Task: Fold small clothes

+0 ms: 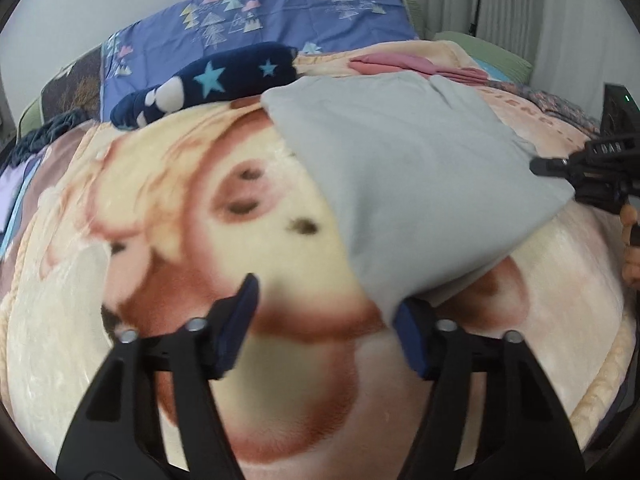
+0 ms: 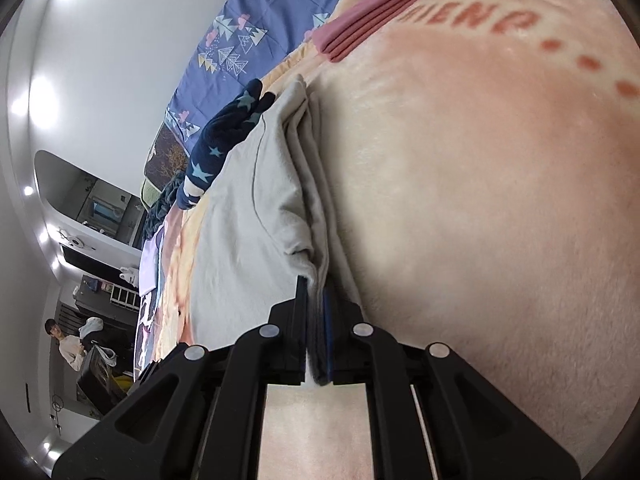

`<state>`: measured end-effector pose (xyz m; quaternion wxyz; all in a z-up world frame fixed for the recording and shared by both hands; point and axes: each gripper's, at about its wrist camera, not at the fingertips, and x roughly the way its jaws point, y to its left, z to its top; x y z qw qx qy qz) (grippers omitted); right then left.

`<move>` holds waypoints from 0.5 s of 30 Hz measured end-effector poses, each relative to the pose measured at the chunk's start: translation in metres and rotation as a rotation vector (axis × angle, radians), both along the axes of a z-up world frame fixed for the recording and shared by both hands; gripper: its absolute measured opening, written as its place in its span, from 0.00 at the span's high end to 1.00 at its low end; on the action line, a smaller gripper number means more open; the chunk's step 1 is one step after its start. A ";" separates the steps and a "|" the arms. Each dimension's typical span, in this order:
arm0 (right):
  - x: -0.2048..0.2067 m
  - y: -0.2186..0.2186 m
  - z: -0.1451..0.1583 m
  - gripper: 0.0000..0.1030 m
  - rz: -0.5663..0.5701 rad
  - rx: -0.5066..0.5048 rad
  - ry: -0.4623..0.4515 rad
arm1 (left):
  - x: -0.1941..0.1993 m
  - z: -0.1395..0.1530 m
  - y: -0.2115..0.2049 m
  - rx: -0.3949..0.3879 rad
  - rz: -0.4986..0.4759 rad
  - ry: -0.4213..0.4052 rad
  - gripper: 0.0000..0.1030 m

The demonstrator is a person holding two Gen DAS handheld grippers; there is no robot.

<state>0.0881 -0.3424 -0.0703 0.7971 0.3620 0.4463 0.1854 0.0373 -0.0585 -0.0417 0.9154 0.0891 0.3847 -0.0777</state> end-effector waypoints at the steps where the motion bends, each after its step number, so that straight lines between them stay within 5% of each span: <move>1: -0.003 -0.002 0.005 0.94 -0.015 -0.012 -0.012 | -0.004 0.002 -0.002 -0.005 -0.023 -0.008 0.61; 5: -0.017 -0.004 0.026 0.97 -0.029 -0.105 -0.091 | -0.015 0.003 -0.008 -0.021 -0.081 -0.014 0.89; 11: -0.026 -0.022 0.013 0.97 -0.088 -0.207 -0.044 | -0.027 0.008 -0.004 -0.061 -0.119 0.005 0.93; 15: -0.036 -0.013 0.042 0.95 -0.063 -0.262 -0.196 | -0.036 0.037 0.005 -0.106 -0.144 -0.063 0.93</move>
